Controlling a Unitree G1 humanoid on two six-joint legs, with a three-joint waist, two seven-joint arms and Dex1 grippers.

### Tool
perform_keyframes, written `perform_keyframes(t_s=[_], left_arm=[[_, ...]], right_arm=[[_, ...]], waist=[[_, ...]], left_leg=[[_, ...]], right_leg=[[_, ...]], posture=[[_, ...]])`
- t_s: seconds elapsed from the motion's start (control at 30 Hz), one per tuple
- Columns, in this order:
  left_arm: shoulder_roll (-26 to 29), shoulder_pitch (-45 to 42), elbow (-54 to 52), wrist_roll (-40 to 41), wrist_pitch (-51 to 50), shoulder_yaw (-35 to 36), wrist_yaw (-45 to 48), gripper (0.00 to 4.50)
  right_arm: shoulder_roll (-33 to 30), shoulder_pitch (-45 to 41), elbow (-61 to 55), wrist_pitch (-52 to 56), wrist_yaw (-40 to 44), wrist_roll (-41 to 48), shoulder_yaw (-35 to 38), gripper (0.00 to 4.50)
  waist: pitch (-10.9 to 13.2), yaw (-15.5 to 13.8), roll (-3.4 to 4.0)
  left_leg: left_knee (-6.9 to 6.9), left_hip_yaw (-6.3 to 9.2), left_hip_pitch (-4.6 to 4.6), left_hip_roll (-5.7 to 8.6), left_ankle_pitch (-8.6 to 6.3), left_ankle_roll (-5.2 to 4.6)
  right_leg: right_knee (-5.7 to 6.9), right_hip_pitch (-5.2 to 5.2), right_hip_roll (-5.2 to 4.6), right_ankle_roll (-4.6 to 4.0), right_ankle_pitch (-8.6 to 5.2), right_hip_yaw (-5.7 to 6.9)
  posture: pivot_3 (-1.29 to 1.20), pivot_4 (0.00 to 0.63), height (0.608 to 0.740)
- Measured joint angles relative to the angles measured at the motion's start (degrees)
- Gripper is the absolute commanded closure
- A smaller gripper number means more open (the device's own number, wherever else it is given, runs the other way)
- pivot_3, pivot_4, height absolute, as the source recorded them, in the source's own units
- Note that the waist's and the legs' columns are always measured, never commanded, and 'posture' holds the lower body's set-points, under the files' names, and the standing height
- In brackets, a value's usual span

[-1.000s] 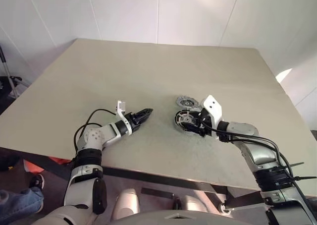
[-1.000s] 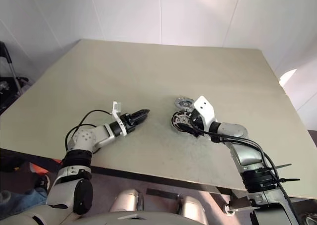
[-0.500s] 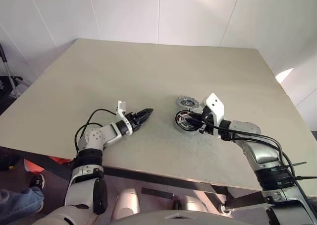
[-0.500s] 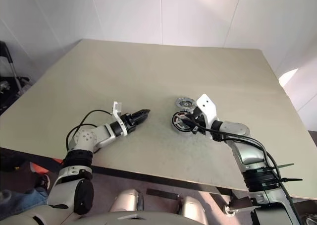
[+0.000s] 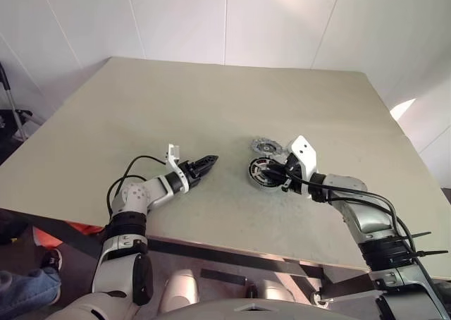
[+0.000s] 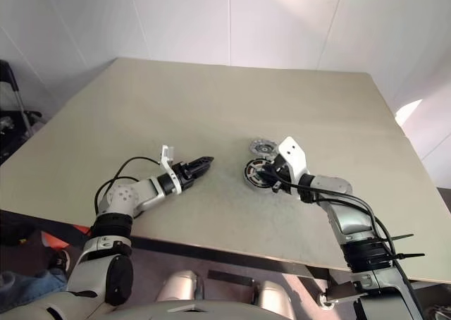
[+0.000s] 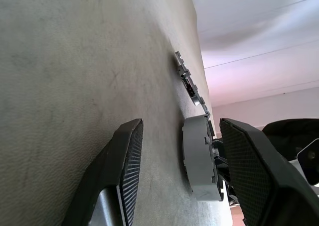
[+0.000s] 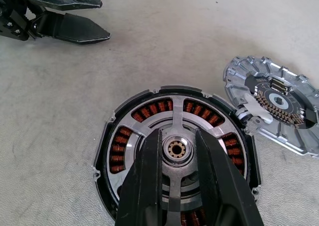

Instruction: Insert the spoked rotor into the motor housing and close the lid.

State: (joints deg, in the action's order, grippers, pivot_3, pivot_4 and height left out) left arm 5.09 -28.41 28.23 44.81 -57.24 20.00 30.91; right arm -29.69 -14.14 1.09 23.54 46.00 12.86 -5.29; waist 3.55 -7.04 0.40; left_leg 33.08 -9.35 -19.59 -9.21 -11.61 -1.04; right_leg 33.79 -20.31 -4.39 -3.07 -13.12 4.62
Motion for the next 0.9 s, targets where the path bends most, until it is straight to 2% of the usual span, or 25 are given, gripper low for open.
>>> perform_keyframes(t_s=[0.07, 0.1, 0.17, 0.27, 0.47, 0.57, 0.9], left_arm=[[0.0, 0.0, 0.0, 0.0, 0.0, 0.0, 0.1, 1.88], [0.1, 0.0, 0.0, 0.0, 0.0, 0.0, 0.1, 1.88], [0.1, 0.0, 0.0, 0.0, 0.0, -0.1, 0.1, 1.88], [0.0, 0.0, 0.2, 0.0, 0.3, -0.3, 0.1, 1.88], [0.0, -0.1, 0.5, 0.0, 0.6, -0.3, 0.1, 1.88], [-0.4, -0.2, 0.5, 0.0, 0.8, -0.4, 0.0, 1.88], [-0.6, -0.1, 0.5, -0.1, 1.4, -0.3, 0.1, 1.88]], right_arm=[[0.1, 0.2, -1.4, 1.9, 0.4, 2.0, 0.8, 3.39], [0.1, 0.2, -2.7, 3.2, 0.9, 3.7, 1.5, 3.22], [0.1, -0.4, -4.5, 4.3, 1.2, 5.4, 2.5, 2.79], [0.1, -0.9, -4.8, 4.3, -0.3, 4.9, 2.8, 1.83], [-0.5, -1.3, -3.6, 5.3, -3.4, 4.2, 4.0, 1.83], [-5.6, -1.6, 1.8, 4.8, -5.2, -0.9, 3.9, 1.83], [-10.5, -2.2, 3.9, 0.4, -2.3, -2.7, 5.4, 1.83]], waist=[[0.0, 0.0, 0.02], [0.0, 0.0, 0.04], [0.0, 0.0, 0.05], [0.0, 0.0, 0.04], [0.0, 0.0, 0.04], [0.0, -0.1, 0.03], [0.0, -0.1, 0.15]], left_leg=[[-0.02, 0.0, -0.07, 0.0, 0.0, 0.0], [-0.03, 0.0, -0.1, 0.0, 0.0, 0.0], [-0.03, 0.0, -0.09, 0.0, 0.0, -0.01], [-0.03, 0.0, -0.1, 0.01, 0.0, 0.0], [-0.04, 0.0, -0.09, 0.02, 0.0, 0.01], [-0.04, 0.01, -0.13, 0.09, 0.0, 0.0], [-0.1, 0.0, -0.16, 0.06, 0.0, -0.01]], right_leg=[[0.0, -0.07, 0.0, -0.01, 0.01, 0.0], [0.0, -0.11, 0.0, -0.07, 0.04, 0.0], [0.0, -0.1, 0.0, -0.1, 0.06, 0.0], [-0.02, -0.1, 0.0, -0.01, 0.0, 0.0], [-0.02, -0.09, 0.0, 0.0, 0.0, 0.0], [-0.08, -0.1, -0.01, 0.01, 0.0, -0.02], [-0.07, -0.17, 0.0, 0.02, -0.01, -0.02]], posture=[[0.0, 0.0, 0.74], [0.0, 0.0, 0.74], [0.0, 0.0, 0.74], [0.0, 0.0, 0.74], [0.0, 0.0, 0.74], [0.0, 0.0, 0.74], [0.0, 0.0, 0.74]])
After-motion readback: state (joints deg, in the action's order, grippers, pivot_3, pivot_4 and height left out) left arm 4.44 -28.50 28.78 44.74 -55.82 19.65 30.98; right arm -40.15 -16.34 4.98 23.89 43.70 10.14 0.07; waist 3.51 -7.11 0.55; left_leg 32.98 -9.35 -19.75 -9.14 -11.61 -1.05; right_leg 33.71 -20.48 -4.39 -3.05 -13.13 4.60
